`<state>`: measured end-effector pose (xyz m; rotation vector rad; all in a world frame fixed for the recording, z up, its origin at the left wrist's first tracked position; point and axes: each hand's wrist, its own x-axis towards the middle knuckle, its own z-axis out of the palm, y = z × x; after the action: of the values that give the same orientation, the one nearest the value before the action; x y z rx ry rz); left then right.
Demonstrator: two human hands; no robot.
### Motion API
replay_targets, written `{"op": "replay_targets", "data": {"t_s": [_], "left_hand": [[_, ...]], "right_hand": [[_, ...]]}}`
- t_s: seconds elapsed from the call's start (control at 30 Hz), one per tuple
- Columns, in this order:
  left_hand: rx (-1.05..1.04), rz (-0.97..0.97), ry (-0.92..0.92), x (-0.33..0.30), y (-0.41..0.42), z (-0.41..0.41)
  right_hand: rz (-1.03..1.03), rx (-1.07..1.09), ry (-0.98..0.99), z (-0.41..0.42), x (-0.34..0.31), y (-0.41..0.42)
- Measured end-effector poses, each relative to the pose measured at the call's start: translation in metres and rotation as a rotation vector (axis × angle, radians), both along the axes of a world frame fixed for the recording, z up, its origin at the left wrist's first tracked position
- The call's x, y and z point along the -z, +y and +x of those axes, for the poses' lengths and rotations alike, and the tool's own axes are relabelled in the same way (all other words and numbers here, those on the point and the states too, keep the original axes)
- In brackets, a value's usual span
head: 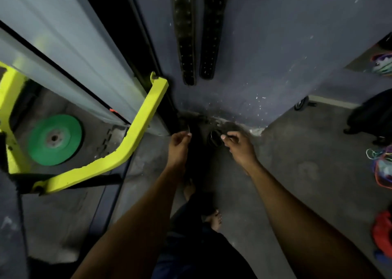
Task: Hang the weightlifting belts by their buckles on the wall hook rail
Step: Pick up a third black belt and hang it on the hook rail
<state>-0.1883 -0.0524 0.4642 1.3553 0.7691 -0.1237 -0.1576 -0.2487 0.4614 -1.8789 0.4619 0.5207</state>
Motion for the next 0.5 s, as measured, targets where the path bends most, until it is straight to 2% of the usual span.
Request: {"op": "replay_targets", "data": {"t_s": [0.1, 0.23, 0.5], "left_hand": [[0.003, -0.056, 0.063, 0.029, 0.009, 0.005], [0.036, -0.023, 0.178, 0.085, 0.021, 0.017], [0.062, 0.047, 0.397, 0.260, 0.060, 0.063]], "right_hand": [[-0.019, -0.013, 0.071, 0.008, 0.037, 0.007], [-0.012, -0.027, 0.151, 0.029, 0.098, 0.020], [0.009, -0.121, 0.289, 0.074, 0.282, 0.061]]}}
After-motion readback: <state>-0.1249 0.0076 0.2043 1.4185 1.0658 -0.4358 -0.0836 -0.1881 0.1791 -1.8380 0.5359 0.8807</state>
